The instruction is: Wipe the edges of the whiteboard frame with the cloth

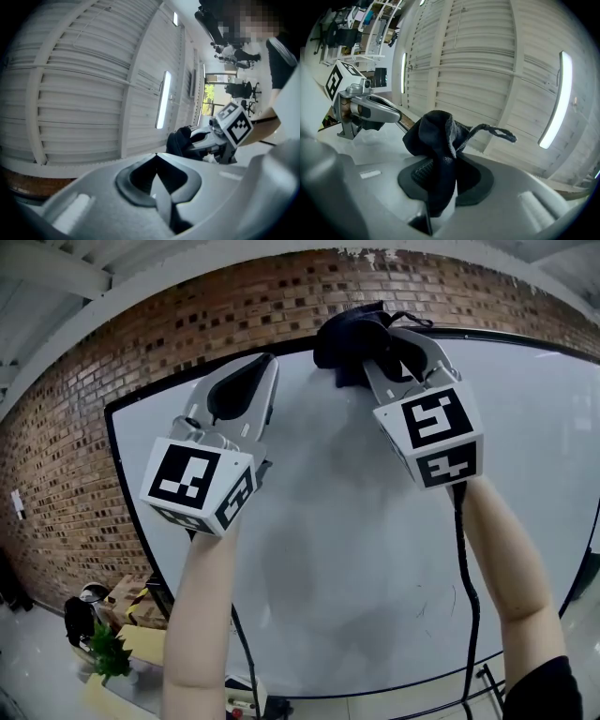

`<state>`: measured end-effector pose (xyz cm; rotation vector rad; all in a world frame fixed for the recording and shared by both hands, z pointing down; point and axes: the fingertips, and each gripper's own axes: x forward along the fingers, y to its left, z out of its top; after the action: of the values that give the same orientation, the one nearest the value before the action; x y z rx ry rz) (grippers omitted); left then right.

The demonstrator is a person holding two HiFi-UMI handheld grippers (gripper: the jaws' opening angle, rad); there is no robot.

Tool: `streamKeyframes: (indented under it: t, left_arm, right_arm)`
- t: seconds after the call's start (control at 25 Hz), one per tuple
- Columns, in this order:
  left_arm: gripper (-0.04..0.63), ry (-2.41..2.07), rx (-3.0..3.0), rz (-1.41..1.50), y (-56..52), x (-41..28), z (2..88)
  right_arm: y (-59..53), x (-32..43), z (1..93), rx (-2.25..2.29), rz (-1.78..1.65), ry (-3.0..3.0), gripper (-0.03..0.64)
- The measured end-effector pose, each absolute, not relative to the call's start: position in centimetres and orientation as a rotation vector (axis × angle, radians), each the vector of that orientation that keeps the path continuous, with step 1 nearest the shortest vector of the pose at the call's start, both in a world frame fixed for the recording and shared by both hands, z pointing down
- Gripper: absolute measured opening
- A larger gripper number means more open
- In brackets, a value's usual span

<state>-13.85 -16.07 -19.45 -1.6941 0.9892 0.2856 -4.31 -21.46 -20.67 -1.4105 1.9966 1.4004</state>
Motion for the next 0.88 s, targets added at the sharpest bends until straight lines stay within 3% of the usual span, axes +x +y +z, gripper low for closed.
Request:
streamKeyframes:
  t: [0.4, 0.88]
  left_arm:
    - [0.005, 1.080, -1.700, 0.214, -17.7, -10.0, -18.8]
    - [0.005, 0.990, -1.738, 0.219, -19.2, -8.9, -19.1]
  right_arm:
    - [-22.2, 0.3, -19.9, -1.413, 1.371, 2.032, 0.080]
    - [-22.7, 0.4, -20.2, -1.478, 1.364, 1.977, 0.080]
